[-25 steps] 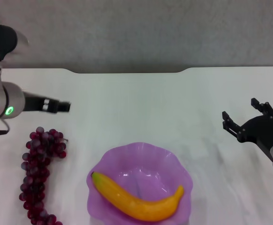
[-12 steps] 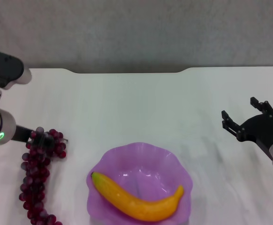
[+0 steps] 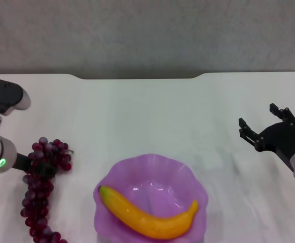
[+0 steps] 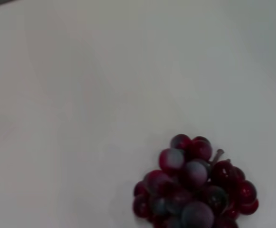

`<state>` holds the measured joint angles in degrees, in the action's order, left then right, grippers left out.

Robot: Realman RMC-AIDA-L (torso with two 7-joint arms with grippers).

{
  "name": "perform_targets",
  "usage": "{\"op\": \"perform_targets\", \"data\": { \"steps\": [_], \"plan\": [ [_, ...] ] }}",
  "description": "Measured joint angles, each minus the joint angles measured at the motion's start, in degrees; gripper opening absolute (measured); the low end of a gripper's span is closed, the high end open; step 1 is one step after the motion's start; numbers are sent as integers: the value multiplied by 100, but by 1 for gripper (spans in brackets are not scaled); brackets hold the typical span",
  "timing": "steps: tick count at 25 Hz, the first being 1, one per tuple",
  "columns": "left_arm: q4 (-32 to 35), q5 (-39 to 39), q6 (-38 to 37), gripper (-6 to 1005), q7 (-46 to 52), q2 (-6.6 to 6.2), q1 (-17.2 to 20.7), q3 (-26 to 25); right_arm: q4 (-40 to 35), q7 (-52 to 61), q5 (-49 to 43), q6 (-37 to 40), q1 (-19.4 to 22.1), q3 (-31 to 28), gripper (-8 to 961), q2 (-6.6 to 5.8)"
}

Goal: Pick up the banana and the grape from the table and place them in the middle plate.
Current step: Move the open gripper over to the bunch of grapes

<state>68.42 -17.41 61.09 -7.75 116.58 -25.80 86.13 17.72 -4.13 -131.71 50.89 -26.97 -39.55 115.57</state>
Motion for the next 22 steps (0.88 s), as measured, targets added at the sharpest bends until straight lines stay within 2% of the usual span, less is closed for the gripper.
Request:
{"op": "perform_targets", "data": {
  "steps": [7, 15, 22],
  "plan": [
    [-849, -277, -650, 882, -39, 12, -221, 22, -5, 0, 6, 0, -5, 0, 884, 1],
    [-975, -456, -995, 871, -47, 17, -246, 37, -5, 0, 5, 0, -11, 0, 884, 1],
    [-979, -433, -1131, 717, -9, 15, -178, 34, 5, 0, -2, 7, 17, 0, 884, -1]
  ]
}}
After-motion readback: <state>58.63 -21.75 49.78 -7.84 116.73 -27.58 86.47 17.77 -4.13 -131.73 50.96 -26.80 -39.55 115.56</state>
